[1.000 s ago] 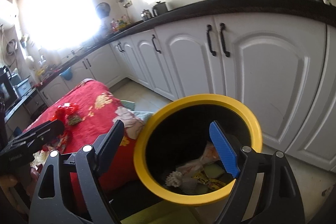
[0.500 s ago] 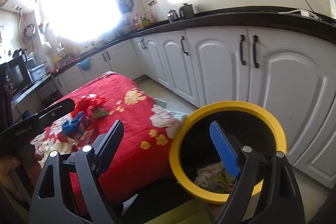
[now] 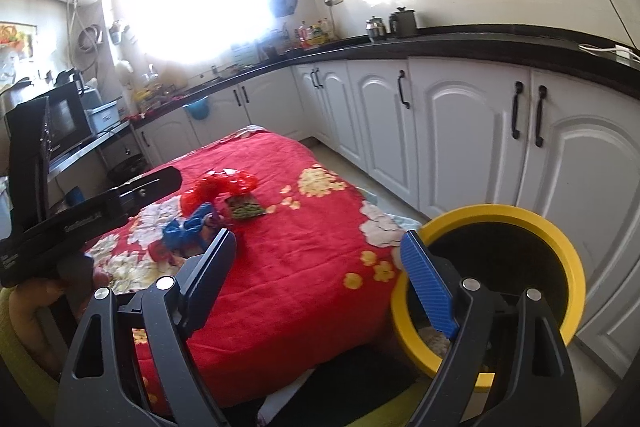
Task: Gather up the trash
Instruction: 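Move both open tools back from the bin to the table, then grasp the red candy tube with the left tool while the right tool grasps a snack wrapper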
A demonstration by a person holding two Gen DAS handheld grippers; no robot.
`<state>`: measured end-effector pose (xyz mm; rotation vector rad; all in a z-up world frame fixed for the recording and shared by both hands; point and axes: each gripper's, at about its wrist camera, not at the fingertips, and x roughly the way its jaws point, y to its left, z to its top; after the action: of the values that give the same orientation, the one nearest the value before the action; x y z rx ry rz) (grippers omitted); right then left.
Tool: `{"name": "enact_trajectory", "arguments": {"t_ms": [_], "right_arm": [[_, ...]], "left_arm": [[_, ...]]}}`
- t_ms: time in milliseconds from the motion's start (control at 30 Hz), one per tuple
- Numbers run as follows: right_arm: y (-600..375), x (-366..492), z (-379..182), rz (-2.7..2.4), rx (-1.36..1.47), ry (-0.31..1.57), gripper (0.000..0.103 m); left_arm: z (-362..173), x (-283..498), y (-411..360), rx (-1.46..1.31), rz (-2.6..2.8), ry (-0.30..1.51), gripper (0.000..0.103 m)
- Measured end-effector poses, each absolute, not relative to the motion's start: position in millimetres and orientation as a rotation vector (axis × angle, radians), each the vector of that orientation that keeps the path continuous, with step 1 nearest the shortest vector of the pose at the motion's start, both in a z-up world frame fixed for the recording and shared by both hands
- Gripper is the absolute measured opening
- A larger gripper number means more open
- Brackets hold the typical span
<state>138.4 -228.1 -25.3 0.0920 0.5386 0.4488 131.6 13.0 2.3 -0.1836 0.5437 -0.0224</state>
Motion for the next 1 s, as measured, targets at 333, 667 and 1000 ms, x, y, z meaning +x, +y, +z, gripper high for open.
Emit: {"name": "enact_trajectory", "arguments": {"t_ms": [333, 667, 1000], "right_arm": [[-191, 135, -23, 0.524, 0.057, 0.543, 0.082], [-152, 135, -34, 0.593, 0.002, 0.585, 0.082], [-112, 146, -54, 0.666, -0.045, 0.679, 0.070]], "left_arm": [[8, 128, 46, -0.213, 0.035, 0.527, 0.092], [6, 126, 96, -0.258, 0.131, 0.531, 0.092], [-12, 133, 144, -0.281, 0.191, 0.598, 0.092]]}}
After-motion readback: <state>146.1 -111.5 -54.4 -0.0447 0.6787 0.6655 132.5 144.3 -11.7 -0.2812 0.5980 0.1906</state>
